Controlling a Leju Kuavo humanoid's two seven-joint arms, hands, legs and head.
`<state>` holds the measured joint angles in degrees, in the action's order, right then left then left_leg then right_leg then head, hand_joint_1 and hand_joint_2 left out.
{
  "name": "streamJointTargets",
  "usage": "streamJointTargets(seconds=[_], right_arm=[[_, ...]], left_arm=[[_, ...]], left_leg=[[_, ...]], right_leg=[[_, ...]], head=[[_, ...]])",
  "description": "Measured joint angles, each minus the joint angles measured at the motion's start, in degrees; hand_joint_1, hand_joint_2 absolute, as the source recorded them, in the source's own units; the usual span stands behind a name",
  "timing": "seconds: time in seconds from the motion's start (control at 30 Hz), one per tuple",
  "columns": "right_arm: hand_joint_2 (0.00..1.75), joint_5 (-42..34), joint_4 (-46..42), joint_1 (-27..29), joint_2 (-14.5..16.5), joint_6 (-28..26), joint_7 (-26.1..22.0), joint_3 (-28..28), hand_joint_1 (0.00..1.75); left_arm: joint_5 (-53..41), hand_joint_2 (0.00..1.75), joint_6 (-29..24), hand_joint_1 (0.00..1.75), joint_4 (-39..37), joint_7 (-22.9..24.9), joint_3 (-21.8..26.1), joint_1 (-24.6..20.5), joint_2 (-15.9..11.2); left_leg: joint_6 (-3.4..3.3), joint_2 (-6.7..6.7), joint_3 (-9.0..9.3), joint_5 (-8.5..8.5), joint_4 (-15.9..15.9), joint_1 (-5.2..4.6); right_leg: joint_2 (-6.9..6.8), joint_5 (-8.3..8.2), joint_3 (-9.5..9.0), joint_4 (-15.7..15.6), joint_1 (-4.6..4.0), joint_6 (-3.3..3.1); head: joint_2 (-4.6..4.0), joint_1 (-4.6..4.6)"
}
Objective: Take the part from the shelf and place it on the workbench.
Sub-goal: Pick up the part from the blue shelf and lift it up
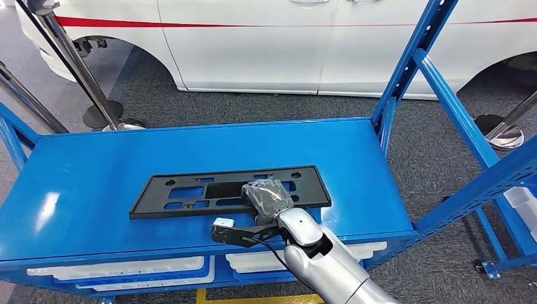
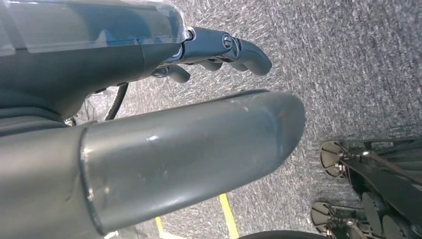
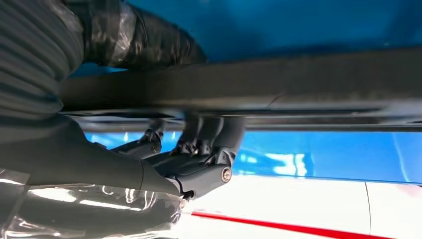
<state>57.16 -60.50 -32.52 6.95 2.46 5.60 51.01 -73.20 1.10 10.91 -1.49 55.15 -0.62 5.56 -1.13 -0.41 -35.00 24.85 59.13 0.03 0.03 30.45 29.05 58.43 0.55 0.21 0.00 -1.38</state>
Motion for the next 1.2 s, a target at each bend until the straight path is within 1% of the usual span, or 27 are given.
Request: streamJointTargets(seconds=[0.17,0.4,0.57,0.8,0.93,1.03,1.2], right_arm=[[1.75,0.4,0.5,0.0,0.2,-0.6,0.1,0.1,1.70],[1.75,0.9,0.1,0.6,-0.3,-0.6,0.1,0.1,1.69],[1.75,1.0,-0.4,0.8,-0.7,-0.6,0.1,0.1,1.72],[1.75,1.2,-2.6,2.0,-2.5,-0.5,-0.3,0.1,1.74],[1.75,1.2,-3.5,2.4,-3.2,-0.4,-0.3,0.1,1.73],[1.75,1.3,-4.0,2.7,-3.7,-0.4,-0.3,0.1,1.72],[1.75,1.5,-6.3,3.7,-5.7,-0.3,-0.5,0.1,1.71]], left_arm=[[-0.5,0.00,-0.5,0.00,0.0,-0.1,0.0,0.1,0.0],[-0.9,0.00,-0.5,0.00,0.0,-0.2,0.0,0.2,0.0],[-1.0,0.00,-0.5,0.00,0.0,-0.2,0.0,0.2,0.0],[-1.0,0.00,-0.4,0.00,0.0,-0.5,0.1,0.2,0.0],[-0.9,1.75,-0.3,0.00,0.0,-0.7,0.1,0.2,0.0],[-0.7,1.75,-0.2,0.00,0.0,-1.3,0.2,0.3,0.0],[-0.6,1.75,0.0,0.00,0.0,-2.0,0.4,0.3,0.0]], left_leg=[[0.00,0.00,0.01,0.00,0.0,-0.01],[0.00,0.00,0.04,0.00,0.0,-0.01],[0.00,0.00,0.04,0.00,0.0,-0.01],[0.00,-0.01,0.04,0.00,0.0,-0.02],[0.00,-0.01,0.04,0.00,0.0,-0.02],[0.00,-0.01,0.05,0.00,0.0,-0.02],[0.00,-0.01,0.05,0.00,0.0,-0.02]], right_leg=[[0.00,0.00,0.00,0.0,0.02,0.00],[0.00,-0.01,-0.02,0.0,0.02,0.00],[0.00,-0.01,-0.02,0.0,0.02,0.00],[-0.01,-0.01,-0.03,0.0,0.03,0.00],[-0.01,-0.01,-0.03,0.0,0.03,0.00],[-0.01,-0.01,-0.03,0.0,0.03,0.00],[-0.01,-0.01,-0.03,0.0,0.04,0.00]], head=[[0.00,0.00],[0.00,0.00],[0.00,0.00],[0.00,0.00],[0.00,0.00],[0.00,0.00],[0.00,0.00]])
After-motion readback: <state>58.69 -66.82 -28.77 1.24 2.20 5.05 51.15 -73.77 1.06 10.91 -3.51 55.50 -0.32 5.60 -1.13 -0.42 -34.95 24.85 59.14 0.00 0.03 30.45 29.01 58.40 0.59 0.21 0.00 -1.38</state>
